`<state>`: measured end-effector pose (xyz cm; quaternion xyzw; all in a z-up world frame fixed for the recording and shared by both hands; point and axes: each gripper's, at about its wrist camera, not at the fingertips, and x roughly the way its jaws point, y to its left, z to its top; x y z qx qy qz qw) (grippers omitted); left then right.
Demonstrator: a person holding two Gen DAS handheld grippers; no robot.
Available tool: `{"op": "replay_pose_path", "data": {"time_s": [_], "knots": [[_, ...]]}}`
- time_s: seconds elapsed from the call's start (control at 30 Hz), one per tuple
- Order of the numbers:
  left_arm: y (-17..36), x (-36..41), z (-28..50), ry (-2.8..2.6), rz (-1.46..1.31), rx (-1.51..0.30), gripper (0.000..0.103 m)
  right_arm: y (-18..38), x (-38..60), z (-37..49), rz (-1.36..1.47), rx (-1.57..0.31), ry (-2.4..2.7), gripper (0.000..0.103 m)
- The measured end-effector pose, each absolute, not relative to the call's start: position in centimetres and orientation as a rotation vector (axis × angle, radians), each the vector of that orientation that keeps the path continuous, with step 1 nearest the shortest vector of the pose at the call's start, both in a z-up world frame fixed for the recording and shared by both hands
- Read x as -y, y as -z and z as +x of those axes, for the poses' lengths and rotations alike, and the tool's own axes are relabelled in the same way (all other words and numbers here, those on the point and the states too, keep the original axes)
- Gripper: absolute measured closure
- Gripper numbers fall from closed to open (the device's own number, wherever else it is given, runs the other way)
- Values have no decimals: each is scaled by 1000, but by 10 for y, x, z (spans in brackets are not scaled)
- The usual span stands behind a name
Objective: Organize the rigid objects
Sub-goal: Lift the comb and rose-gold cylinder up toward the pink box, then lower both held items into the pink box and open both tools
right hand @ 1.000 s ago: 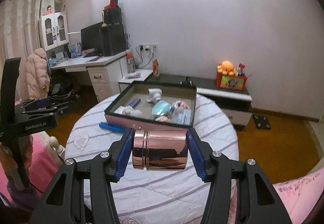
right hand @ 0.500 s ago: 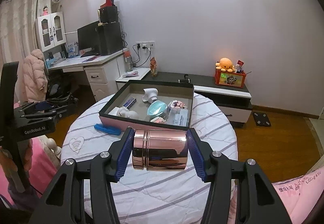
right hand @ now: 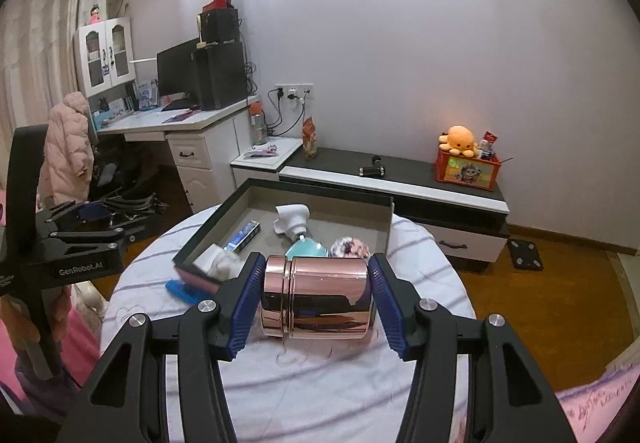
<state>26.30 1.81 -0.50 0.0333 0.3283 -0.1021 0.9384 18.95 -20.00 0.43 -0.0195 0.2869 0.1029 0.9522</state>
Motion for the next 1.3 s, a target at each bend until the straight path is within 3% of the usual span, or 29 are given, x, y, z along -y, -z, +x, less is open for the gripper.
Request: {"op": "replay_pose_path", "data": {"time_s": [0.37,0.67,0.7,0.77,0.8,1.3], "knots": [[60,6,364,188,168,-864,20,60,195,309,-30,-744,-259,48],[91,6,388,176,131,-979,17,88,198,333,-18,-815,-276,48],[93,5,390,168,126,-999,13,88,199,333,-15,-815,-285,46],[94,1,391,139,137,-1004,8,86,201,333,2,-821,-280,21],[94,-1,390,127,134,-999,6,84,203,333,7,-811,-267,19],[81,-13,376,117,110,-978,3,70,209,331,9,-802,-214,19]]}}
